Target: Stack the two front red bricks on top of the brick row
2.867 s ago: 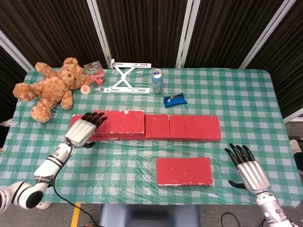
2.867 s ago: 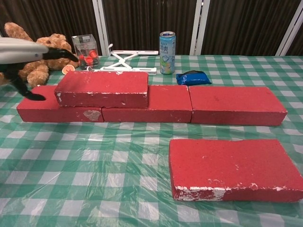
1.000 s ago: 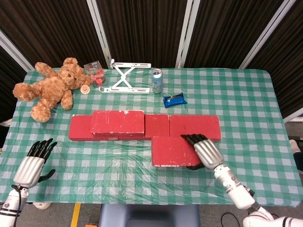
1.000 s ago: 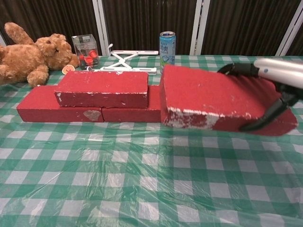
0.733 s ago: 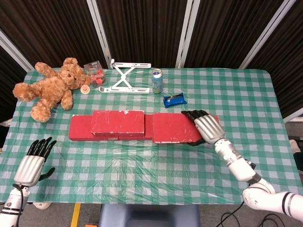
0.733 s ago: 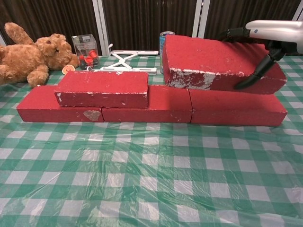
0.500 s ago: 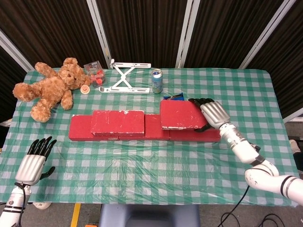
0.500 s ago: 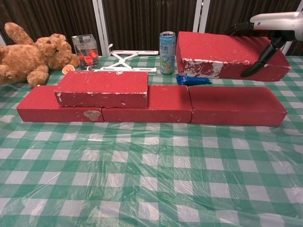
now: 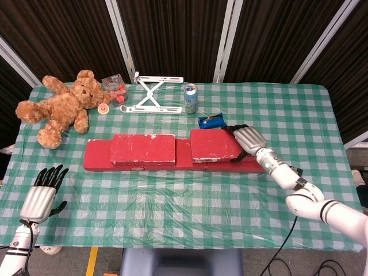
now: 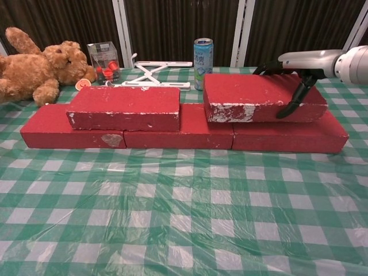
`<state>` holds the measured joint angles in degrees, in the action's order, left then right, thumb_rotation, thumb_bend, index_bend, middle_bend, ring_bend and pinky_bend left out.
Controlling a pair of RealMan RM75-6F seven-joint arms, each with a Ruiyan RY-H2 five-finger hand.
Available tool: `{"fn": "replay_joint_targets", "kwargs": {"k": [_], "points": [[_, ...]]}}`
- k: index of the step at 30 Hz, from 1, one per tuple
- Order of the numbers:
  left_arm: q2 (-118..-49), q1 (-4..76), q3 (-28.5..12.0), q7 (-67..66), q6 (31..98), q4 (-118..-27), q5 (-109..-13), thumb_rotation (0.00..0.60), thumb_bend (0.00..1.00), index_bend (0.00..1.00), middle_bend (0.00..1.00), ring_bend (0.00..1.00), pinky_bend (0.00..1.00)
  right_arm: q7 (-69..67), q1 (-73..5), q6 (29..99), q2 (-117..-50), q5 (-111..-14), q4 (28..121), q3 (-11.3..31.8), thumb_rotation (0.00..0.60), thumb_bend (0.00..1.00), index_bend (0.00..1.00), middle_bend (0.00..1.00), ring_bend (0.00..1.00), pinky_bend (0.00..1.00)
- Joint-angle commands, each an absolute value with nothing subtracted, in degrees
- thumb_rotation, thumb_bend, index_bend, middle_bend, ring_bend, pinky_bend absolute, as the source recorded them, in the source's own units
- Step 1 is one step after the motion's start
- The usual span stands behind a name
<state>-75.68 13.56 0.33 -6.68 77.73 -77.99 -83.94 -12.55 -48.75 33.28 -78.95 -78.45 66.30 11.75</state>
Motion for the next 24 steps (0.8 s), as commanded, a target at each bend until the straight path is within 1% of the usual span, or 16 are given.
{"fn": "replay_joint_targets", "kwargs": {"k": [1, 9, 24], "points": [[-75.61, 13.56, 0.26, -6.49, 77.54, -77.96, -83.99, 0.6, 0.26, 0.0, 0.0, 0.0, 0.06, -12.69, -49.3, 32.93, -79.88, -78.13, 65.59, 11.3, 0.6, 0.15, 0.57, 0.42, 0.3, 0.33], [-75.25, 13.45, 0.09, -5.83, 77.2, -78.04, -84.23, 0.6, 0.27, 0.0, 0.0, 0.0, 0.06, -10.09, -50.33, 32.19, -81.35, -73.72, 65.91, 11.82, 0.6, 0.15, 0.55, 0.42, 0.3, 0.33], [-74.37, 13.22, -0.16, -4.61, 76.96, -78.67, -84.72, 0.6, 0.27, 0.0, 0.0, 0.0, 0.06, 3.51, -52.48, 33.09, -81.45, -61.08, 71.34, 11.54, 0.6, 0.14, 0.53, 0.42, 0.3, 0.31]]}}
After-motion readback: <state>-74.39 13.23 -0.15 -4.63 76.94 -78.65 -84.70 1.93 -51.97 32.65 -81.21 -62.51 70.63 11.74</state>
